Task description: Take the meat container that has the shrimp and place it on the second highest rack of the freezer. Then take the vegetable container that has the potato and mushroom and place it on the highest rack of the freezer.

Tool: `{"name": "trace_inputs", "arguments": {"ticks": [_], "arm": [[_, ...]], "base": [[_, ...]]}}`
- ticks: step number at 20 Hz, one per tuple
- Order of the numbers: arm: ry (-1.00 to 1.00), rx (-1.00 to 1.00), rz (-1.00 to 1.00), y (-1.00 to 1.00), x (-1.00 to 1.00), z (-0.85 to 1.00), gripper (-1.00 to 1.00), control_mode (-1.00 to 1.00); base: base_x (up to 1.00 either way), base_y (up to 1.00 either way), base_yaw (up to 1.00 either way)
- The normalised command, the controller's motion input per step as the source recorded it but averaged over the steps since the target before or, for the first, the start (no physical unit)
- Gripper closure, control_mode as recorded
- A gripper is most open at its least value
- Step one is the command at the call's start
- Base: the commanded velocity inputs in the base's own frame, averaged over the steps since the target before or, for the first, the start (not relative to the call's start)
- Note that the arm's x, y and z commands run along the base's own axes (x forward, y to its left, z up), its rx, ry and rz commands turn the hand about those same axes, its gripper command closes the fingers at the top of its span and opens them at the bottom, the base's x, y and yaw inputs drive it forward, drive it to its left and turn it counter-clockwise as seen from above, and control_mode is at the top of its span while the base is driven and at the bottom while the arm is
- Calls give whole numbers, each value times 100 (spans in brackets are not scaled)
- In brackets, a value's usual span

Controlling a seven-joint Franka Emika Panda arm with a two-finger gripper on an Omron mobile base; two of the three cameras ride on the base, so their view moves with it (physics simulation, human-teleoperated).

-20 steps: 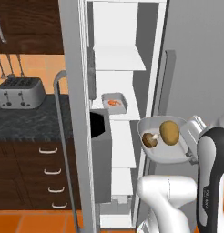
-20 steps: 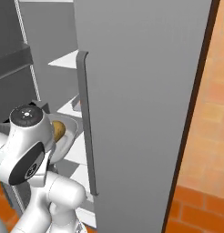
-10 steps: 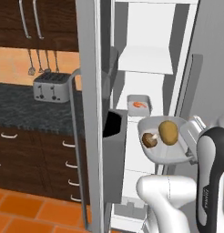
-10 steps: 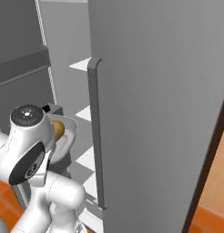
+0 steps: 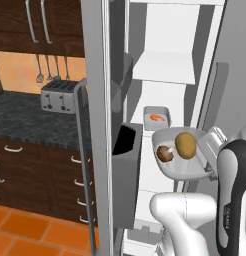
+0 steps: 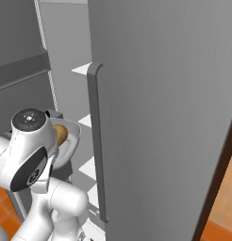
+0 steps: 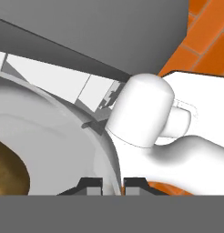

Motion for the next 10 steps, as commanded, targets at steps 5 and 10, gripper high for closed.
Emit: {"name": "trace_inputs", "arguments": {"ticks": [5,10], "arm": [[0,0,0,0,0,0,100,100],[-2,0,0,0,6,3,100,-100]], "base": [[18,-2,4],[18,0,1]]}}
